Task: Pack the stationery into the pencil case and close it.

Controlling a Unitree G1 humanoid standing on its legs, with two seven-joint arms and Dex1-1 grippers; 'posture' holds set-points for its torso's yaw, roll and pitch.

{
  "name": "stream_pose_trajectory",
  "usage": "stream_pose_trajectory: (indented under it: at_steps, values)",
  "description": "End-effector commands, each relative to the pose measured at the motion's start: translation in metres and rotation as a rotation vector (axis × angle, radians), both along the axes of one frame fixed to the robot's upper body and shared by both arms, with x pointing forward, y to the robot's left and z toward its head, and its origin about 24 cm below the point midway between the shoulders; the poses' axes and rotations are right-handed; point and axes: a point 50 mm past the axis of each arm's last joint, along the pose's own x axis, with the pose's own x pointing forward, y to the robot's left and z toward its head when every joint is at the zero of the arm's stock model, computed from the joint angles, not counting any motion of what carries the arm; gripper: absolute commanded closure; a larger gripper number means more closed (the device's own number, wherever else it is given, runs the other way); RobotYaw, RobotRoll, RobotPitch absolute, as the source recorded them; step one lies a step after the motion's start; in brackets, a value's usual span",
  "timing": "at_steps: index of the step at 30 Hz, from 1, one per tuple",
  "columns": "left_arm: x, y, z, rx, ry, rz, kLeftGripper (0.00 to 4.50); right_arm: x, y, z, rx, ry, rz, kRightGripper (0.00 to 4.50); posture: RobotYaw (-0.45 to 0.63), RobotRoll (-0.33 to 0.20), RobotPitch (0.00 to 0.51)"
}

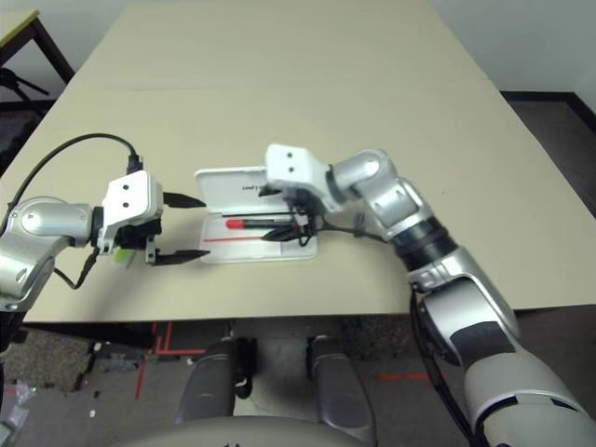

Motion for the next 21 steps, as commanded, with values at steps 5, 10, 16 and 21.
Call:
stream_pose_trajectory:
  at_steps: [5,10,16,21]
  values:
    - [-0.009,0.013,-0.002,-0.036,0.015,0.091,0.00,-0.019,-0.049,0.014,0.095,0.182,-0.063,0.02,0.06,0.000,0.147]
    - [-0.008,0.018,-0.002,-0.041,0.017,0.148,0.00,-0.023,-0.051,0.010,0.097,0.193,-0.087,0.02,0.05,0.000,0.151]
    - [-0.006,0.024,-0.010,-0.033,0.064,0.397,0.00,-0.023,-0.044,0.005,0.127,0.194,-0.113,0.02,0.05,0.000,0.157]
    - [-0.008,0.034,-0.015,-0.060,0.172,0.688,0.00,-0.025,-0.043,-0.001,0.122,0.199,-0.117,0.02,0.05,0.000,0.162]
